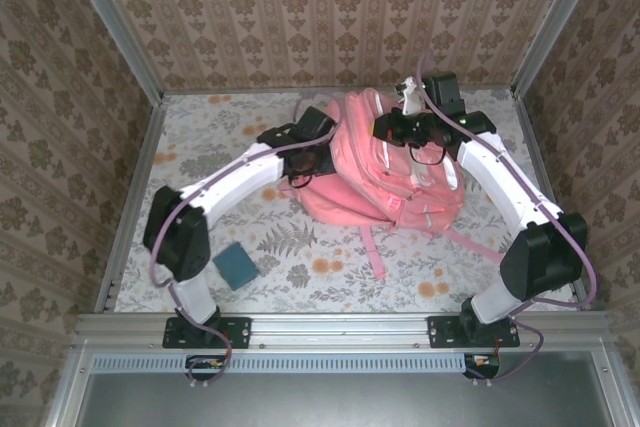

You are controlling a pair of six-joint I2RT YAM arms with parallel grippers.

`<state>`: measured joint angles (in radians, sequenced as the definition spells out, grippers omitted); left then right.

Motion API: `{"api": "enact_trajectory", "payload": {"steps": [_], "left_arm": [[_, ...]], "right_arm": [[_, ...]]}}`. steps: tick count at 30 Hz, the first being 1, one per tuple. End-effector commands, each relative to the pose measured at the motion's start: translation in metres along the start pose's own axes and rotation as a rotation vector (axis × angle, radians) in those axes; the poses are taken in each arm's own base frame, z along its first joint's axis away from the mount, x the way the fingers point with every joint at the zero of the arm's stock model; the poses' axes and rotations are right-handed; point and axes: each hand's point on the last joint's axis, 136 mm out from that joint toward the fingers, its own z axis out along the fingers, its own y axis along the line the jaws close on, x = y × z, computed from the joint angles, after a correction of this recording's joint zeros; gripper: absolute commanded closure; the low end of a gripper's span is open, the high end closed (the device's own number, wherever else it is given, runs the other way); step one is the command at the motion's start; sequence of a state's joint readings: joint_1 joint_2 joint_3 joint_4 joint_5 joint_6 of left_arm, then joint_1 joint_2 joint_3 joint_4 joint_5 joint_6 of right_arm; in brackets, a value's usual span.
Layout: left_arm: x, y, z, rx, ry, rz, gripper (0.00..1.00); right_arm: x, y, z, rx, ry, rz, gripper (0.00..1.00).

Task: Pack the student bag
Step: Place the pencil pouch in the student bag, then pick up the loose stationery from the middle-left of the table.

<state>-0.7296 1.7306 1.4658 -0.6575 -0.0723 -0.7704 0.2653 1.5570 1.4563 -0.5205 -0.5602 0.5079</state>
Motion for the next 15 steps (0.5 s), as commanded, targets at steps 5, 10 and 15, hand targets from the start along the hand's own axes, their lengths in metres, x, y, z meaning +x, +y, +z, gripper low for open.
{"api": "enact_trajectory", "payload": {"steps": [5, 10, 15], "left_arm": [[0.047, 0.114, -0.05, -0.236, -0.012, -0.186, 0.0], [0.072, 0.178, -0.075, -0.312, -0.008, -0.292, 0.01], [0.072, 0.231, -0.099, -0.371, -0.035, -0.346, 0.02]], "right_arm": [[-0.005, 0.044, 0.008, -0.104, -0.036, -0.147, 1.0], [0.002, 0.048, 0.017, -0.113, -0.021, -0.158, 1.0], [0.009, 0.053, 0.022, -0.125, -0.01, -0.172, 1.0]]}}
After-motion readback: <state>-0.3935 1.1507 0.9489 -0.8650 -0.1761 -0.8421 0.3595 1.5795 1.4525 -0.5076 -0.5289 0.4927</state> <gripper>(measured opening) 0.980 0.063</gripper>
